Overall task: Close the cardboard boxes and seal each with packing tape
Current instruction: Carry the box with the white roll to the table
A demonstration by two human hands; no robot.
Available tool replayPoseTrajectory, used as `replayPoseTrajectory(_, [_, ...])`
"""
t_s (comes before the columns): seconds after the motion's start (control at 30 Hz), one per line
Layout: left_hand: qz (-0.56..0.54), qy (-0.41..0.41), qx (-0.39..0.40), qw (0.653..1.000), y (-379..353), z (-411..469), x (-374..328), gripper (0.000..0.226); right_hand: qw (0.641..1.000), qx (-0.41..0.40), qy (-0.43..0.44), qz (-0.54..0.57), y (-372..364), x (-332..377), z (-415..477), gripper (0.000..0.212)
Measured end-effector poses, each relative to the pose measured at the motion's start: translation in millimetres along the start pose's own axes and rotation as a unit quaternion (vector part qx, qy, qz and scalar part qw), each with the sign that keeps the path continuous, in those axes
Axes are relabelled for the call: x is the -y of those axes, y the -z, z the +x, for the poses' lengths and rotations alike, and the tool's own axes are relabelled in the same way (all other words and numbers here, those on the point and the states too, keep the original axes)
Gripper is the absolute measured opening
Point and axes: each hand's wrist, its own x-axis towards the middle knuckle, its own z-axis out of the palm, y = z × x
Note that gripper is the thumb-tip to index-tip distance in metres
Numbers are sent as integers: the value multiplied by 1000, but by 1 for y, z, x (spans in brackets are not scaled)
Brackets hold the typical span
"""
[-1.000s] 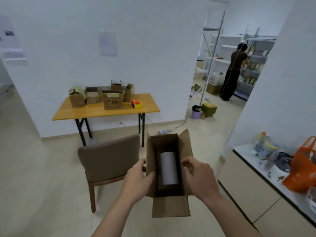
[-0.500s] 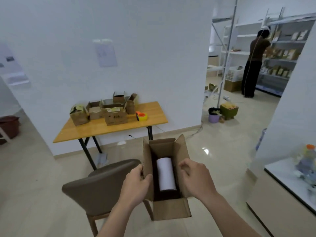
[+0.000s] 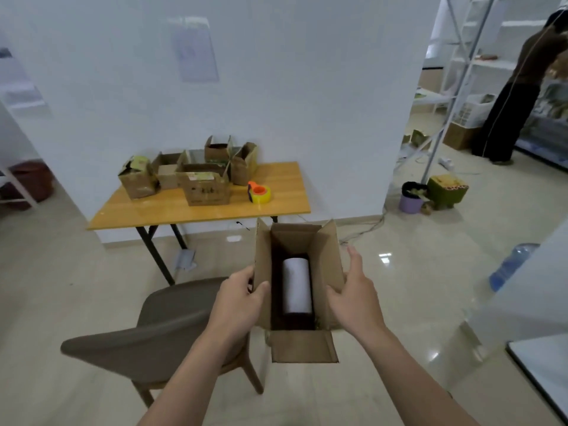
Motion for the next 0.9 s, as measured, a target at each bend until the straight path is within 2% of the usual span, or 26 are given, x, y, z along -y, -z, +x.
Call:
replayPoseTrajectory(0.03, [2,-6,-2,1000,-3,15,0,12,1000,5,-16,13,1,-1,14,74])
replayPoseTrajectory(0.13, [-16,-34,-5,999,-16,62,0,12,999,27,-37,25,3,-3,54,18])
replayPoseTrajectory(0.17, [-25,-45,-4,999,-22,76,0,14,999,30,-33,20,4,-3,66,13])
replayPoseTrajectory(0.43, [-70,-45,7,996,-58,183,-6,12,999,-14,-29,-43,4,-8,169,18])
replayPoseTrajectory(0.63, [-70,-50,22,996,-68,242,-12,14,998,-21,-48,-33,-6,-18,225,11])
replayPoseTrajectory(0.9, [-40,-45,-18,998,-84,315,-21,19,999,-5,-32,-8,-18,-29,314,8])
